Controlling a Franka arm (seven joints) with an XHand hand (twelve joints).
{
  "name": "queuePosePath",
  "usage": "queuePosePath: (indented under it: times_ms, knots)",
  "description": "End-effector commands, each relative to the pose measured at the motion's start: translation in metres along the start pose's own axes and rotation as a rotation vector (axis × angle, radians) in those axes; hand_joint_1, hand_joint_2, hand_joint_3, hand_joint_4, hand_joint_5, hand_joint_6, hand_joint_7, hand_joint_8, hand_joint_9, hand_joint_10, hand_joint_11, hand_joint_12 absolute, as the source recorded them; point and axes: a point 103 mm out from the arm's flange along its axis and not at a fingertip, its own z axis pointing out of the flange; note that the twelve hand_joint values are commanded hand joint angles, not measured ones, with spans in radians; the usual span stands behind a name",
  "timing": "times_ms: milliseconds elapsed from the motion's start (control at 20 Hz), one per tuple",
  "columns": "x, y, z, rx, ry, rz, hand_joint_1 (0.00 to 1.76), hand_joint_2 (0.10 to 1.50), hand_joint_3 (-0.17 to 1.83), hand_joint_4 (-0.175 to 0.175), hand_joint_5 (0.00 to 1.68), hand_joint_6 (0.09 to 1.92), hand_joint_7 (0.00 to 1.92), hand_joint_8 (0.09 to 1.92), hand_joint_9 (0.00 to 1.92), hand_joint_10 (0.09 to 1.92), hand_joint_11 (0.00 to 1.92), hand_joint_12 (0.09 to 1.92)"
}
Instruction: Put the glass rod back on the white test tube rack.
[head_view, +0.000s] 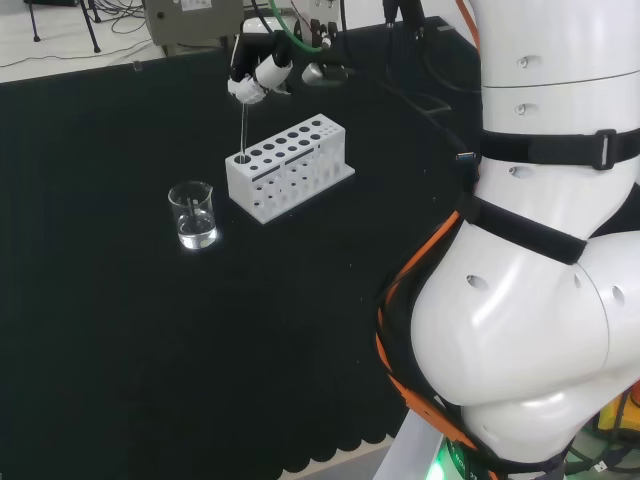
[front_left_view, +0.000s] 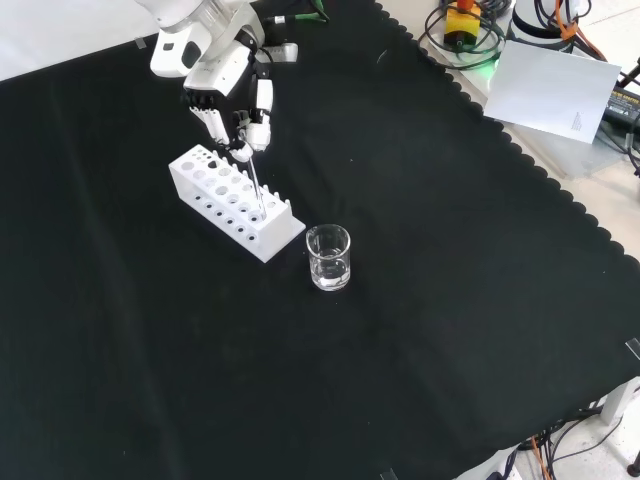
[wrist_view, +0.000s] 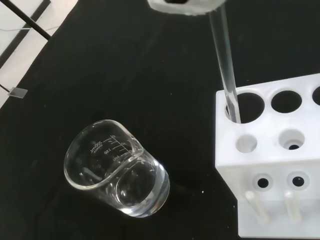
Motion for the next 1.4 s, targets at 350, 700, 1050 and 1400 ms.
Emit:
queuePosePath:
  times_ms: [350, 700, 1050, 1400]
  knots:
    - [0.007, 0.000, -0.006, -0.010, -0.028, -0.004, 1.42, 0.88, -0.17, -0.175, 0.70, 0.80, 0.95, 0.82, 1.72, 0.79, 1.73, 0.81]
    - [0.010, 0.001, -0.011, -0.013, -0.035, -0.001, 1.43, 0.87, -0.17, -0.175, 0.62, 0.81, 0.85, 0.81, 1.73, 0.78, 1.79, 0.90]
    - [0.013, 0.003, -0.010, 0.001, -0.035, -0.002, 1.43, 0.87, -0.17, -0.175, 0.62, 0.81, 0.81, 0.81, 1.75, 0.78, 1.83, 0.93]
    - [0.015, 0.003, -0.006, 0.008, -0.042, -0.002, 1.43, 0.86, -0.17, -0.175, 0.60, 0.80, 0.75, 0.80, 1.76, 0.77, 1.84, 0.94]
